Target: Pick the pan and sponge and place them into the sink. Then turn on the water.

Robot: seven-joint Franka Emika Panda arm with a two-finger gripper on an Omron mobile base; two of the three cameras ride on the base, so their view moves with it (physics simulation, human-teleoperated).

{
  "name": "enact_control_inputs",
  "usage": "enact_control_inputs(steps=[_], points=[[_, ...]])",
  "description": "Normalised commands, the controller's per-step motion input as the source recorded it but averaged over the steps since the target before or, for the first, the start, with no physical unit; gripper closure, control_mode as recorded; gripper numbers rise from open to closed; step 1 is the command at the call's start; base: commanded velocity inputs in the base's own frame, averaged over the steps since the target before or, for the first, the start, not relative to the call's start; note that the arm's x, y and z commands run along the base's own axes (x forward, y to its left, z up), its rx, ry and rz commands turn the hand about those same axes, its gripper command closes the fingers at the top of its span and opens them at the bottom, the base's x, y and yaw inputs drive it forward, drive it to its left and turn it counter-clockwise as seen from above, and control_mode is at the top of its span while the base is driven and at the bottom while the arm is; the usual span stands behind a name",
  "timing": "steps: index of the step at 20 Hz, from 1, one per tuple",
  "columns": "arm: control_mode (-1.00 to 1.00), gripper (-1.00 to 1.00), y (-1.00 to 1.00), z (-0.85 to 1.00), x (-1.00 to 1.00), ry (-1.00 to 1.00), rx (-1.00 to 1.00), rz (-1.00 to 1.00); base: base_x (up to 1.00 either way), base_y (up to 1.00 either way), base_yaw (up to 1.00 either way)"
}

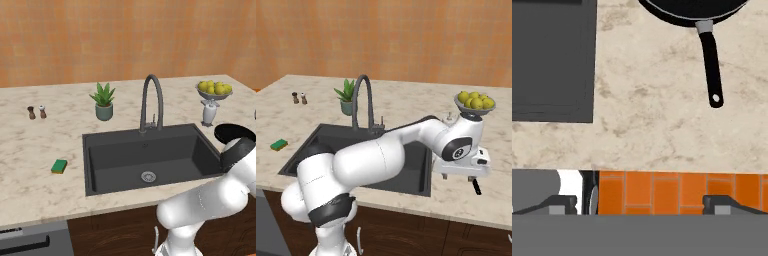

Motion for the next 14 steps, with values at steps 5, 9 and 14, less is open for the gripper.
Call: enact_control_inputs(steps=[5,9,14], points=[[-1.00,-1.00,-0.29,-0.37,0.19,0.02,0.00,0.03,0.00,0.00,0.00],[-1.00,-1.00,-0.35,-0.37,0.38,0.00,0.00,0.11,0.00,0.00,0.00],[-1.00,-1.00,-0.42,-0.22,0.26,0.00,0.00,0.10,0.00,0.00,0.00]])
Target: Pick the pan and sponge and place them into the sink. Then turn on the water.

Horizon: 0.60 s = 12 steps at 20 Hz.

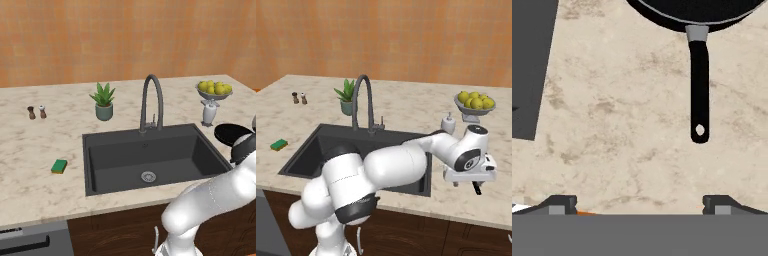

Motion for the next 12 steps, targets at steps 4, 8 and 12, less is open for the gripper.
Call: enact_control_inputs(steps=[4,8,12], points=[[-1.00,-1.00,-0.19,-0.14,0.33,0.00,0.00,0.04,0.00,0.00,0.00],[-1.00,-1.00,-0.02,-0.23,0.41,0.00,0.00,0.03,0.00,0.00,0.00],[-1.00,-1.00,-0.19,-0.30,0.37,0.00,0.00,0.05,0.00,0.00,0.00]])
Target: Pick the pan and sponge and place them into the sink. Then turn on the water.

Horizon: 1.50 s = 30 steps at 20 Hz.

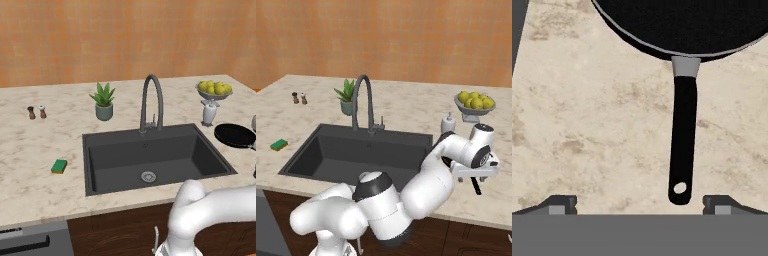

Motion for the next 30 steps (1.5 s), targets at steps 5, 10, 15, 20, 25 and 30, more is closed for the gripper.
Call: enact_control_inputs(steps=[5,10,15,20,25,30], points=[[-1.00,-1.00,-0.16,-0.38,0.29,0.00,0.00,0.03,0.00,0.00,0.00],[-1.00,-1.00,-0.19,-0.33,0.27,0.00,0.00,0.02,0.00,0.00,0.00],[-1.00,-1.00,-0.26,-0.31,0.25,0.00,0.00,0.02,0.00,0.00,0.00],[-1.00,-1.00,-0.11,-0.41,0.20,0.00,-0.01,0.01,0.00,0.00,0.00],[-1.00,1.00,0.00,-0.39,0.01,0.00,-0.02,0.00,0.00,0.00,0.00],[-1.00,1.00,0.00,-0.43,0.00,0.00,-0.01,0.00,0.00,0.00,0.00]])
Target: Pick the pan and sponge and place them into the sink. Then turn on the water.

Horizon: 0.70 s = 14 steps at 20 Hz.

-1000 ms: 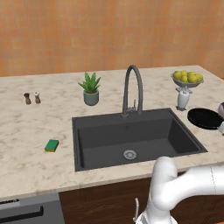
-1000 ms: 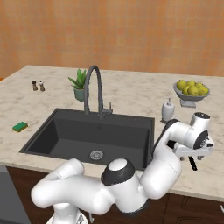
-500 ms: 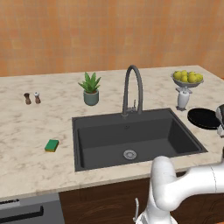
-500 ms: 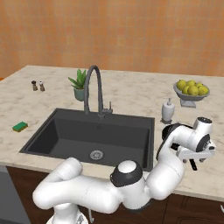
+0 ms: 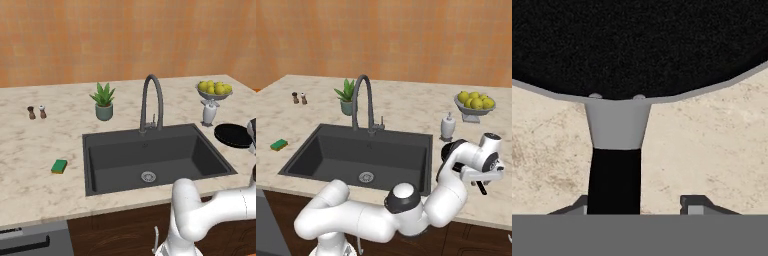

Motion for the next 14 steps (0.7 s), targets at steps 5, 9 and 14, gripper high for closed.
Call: enact_control_inputs(steps=[5,9,14], points=[[-1.00,1.00,0.15,-0.27,-0.07,-0.11,-0.09,0.00,0.00,0.00,0.00],[-1.00,1.00,0.32,0.02,-0.18,-0.20,-0.12,0.00,0.00,0.00,0.00],[-1.00,1.00,0.25,0.46,-0.40,-0.14,-0.12,0.01,0.00,0.00,0.00]])
